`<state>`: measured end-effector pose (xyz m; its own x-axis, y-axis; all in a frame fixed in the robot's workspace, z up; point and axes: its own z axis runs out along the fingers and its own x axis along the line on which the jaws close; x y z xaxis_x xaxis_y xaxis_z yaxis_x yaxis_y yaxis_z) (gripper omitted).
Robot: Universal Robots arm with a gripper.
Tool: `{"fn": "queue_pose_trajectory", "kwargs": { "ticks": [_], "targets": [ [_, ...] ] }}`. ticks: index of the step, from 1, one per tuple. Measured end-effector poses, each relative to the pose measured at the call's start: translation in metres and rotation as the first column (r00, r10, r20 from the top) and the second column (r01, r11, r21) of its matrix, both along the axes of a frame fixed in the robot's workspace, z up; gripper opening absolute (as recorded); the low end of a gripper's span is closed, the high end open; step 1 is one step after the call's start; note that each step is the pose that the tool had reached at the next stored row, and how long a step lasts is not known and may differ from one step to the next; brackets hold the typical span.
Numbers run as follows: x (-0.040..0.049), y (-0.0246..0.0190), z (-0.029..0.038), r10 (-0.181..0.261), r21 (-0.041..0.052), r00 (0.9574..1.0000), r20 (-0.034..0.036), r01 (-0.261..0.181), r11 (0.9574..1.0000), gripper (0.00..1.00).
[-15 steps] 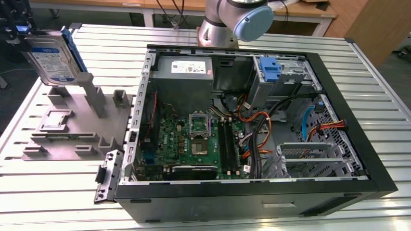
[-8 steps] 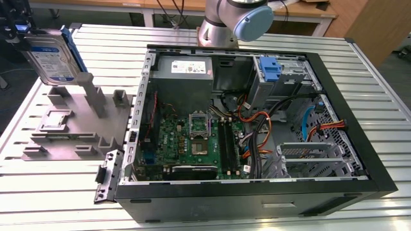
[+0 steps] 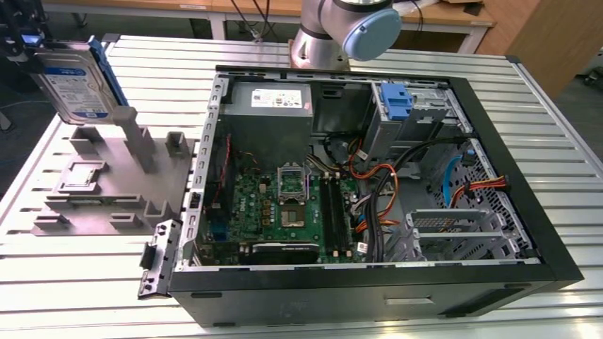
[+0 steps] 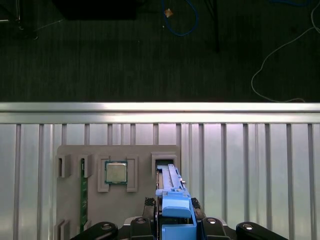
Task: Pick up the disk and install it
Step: 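Pick up the disk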
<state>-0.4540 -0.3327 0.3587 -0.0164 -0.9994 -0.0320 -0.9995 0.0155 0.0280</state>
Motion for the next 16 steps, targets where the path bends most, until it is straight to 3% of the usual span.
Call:
{"fn": "queue_pose_trajectory", "kwargs": {
  "ticks": [16],
  "targets": [
    [0.0000,0.0000,0.0054,0.000,-0.0001,1.0000,-0.0001,0.000,1.0000,0.37]
  ]
}}
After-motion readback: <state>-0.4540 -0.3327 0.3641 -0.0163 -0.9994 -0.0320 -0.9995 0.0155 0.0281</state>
